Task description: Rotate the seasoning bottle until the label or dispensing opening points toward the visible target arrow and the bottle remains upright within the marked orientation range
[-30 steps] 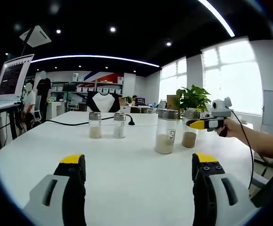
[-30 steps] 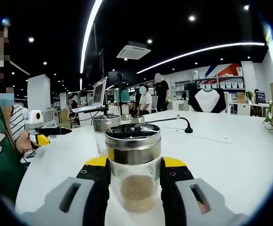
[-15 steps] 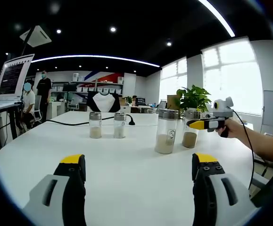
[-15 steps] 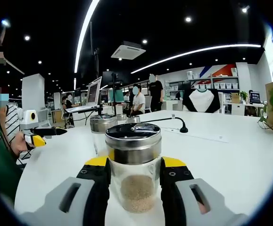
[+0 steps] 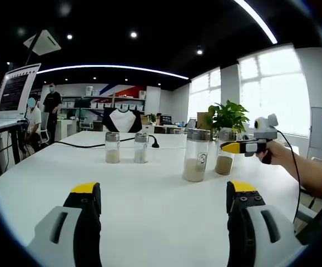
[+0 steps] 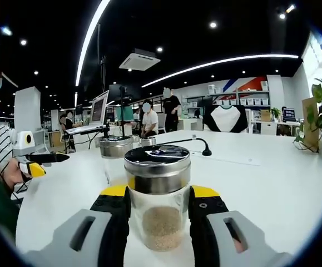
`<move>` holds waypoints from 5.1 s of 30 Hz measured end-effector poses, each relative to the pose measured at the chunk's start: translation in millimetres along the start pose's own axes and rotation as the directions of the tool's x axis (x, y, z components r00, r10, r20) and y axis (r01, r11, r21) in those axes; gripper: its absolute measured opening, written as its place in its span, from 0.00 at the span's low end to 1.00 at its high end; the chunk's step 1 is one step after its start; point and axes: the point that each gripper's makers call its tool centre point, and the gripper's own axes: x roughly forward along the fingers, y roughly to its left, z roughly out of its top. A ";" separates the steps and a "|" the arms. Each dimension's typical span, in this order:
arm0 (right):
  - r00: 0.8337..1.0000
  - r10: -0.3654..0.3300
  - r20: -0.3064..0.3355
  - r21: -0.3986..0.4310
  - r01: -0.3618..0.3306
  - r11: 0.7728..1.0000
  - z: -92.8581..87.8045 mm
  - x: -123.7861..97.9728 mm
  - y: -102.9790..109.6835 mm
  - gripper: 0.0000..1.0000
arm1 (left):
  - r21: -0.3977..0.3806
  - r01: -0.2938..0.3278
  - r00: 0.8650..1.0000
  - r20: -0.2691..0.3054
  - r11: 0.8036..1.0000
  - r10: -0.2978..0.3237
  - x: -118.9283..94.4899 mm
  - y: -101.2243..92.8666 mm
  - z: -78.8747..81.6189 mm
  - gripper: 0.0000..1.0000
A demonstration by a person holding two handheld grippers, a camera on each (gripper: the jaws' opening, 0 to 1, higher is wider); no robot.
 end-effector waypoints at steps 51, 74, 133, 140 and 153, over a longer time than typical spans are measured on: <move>0.919 -0.395 0.009 0.052 0.394 0.918 0.1 -1.4 -13.2 0.39 | -0.004 -0.005 1.000 0.004 1.000 0.005 -1.3 0.8 1.8 0.99; 0.899 -0.438 0.000 0.079 0.436 0.896 -5.3 -6.9 -18.4 0.54 | -0.009 -0.011 1.000 0.000 1.000 0.011 -1.7 2.7 0.7 0.99; 0.967 0.255 0.014 0.028 -0.255 0.966 -5.9 0.6 10.3 0.42 | 0.000 -0.003 1.000 -0.008 1.000 0.003 -0.5 1.5 -0.3 0.99; 0.968 0.252 0.016 0.014 -0.252 0.968 -5.9 1.1 8.4 0.41 | 0.001 -0.012 1.000 -0.001 1.000 0.012 -1.6 4.2 2.0 0.99; 0.969 0.245 0.002 -0.008 -0.245 0.969 -7.0 1.6 7.9 0.40 | -0.002 -0.011 1.000 -0.002 1.000 0.011 -0.5 3.8 1.2 0.99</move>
